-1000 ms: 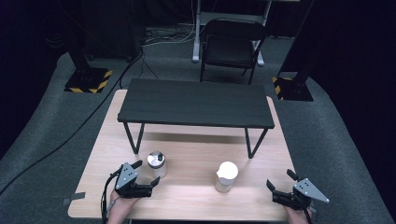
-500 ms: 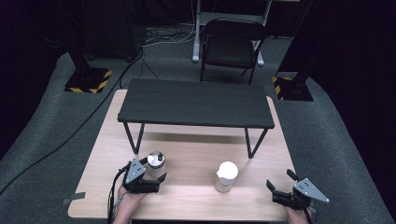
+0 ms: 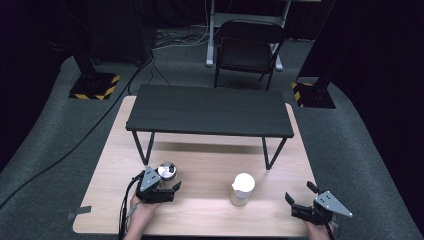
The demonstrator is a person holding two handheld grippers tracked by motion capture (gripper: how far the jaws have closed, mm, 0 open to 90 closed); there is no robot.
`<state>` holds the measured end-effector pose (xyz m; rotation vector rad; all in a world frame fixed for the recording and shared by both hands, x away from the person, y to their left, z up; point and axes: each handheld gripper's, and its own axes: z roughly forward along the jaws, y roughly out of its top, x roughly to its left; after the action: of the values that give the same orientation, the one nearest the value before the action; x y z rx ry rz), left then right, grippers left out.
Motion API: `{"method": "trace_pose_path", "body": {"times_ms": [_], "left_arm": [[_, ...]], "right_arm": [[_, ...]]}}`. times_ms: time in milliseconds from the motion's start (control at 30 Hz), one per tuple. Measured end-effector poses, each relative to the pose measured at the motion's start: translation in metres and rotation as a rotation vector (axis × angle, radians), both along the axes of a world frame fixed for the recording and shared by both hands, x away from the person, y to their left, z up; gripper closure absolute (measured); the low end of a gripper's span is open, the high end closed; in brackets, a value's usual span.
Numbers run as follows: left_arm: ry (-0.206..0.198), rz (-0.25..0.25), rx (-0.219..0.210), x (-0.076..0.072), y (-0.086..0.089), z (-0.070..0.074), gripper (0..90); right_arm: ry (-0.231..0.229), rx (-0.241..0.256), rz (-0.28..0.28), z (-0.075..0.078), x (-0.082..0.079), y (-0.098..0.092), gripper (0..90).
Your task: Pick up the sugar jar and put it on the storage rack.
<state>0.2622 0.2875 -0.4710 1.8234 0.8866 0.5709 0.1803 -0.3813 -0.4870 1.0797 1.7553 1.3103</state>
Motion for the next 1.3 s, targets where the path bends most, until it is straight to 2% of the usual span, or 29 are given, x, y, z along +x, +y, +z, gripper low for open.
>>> {"method": "trace_pose_path", "body": {"times_ms": [100, 233, 567, 667, 700, 733, 833, 1000, 1167, 1300], "left_arm": [[0.001, 0.0, 0.013, 0.001, -0.003, 0.001, 19.7], [-0.003, 0.006, 0.003, 0.001, -0.002, 0.0, 30.6], [-0.009, 0.014, 0.005, -0.001, -0.004, 0.0, 30.8], [-0.013, 0.012, -0.009, -0.002, -0.003, -0.002, 30.9], [-0.012, 0.007, -0.04, -0.003, 0.0, -0.004, 30.9], [-0.014, 0.007, -0.048, -0.003, 0.001, -0.005, 30.9], [-0.021, 0.002, -0.051, -0.005, 0.001, -0.003, 30.9], [-0.039, -0.004, -0.067, -0.008, 0.003, 0.004, 30.9], [-0.056, -0.017, -0.062, -0.01, 0.005, 0.015, 30.9], [-0.082, -0.032, -0.061, -0.011, 0.005, 0.029, 30.9]], "right_arm": [[0.0, 0.0, 0.0, 0.0, 0.0, 0.0, 3.9], [-0.001, 0.0, 0.0, 0.0, 0.0, 0.0, 3.9], [-0.001, 0.001, 0.001, 0.0, 0.0, 0.0, 4.0], [0.0, 0.003, 0.002, 0.0, 0.0, -0.001, 4.0], [-0.001, 0.003, 0.002, 0.0, 0.0, -0.001, 4.0], [-0.001, 0.002, 0.002, 0.0, 0.0, -0.001, 4.0], [-0.002, 0.002, 0.001, 0.0, 0.0, -0.001, 4.0], [-0.001, 0.002, 0.001, 0.0, 0.0, -0.001, 4.0], [-0.002, 0.002, 0.001, 0.0, 0.0, -0.001, 4.1], [-0.002, 0.002, 0.001, 0.0, 0.0, -0.001, 4.1]]}}
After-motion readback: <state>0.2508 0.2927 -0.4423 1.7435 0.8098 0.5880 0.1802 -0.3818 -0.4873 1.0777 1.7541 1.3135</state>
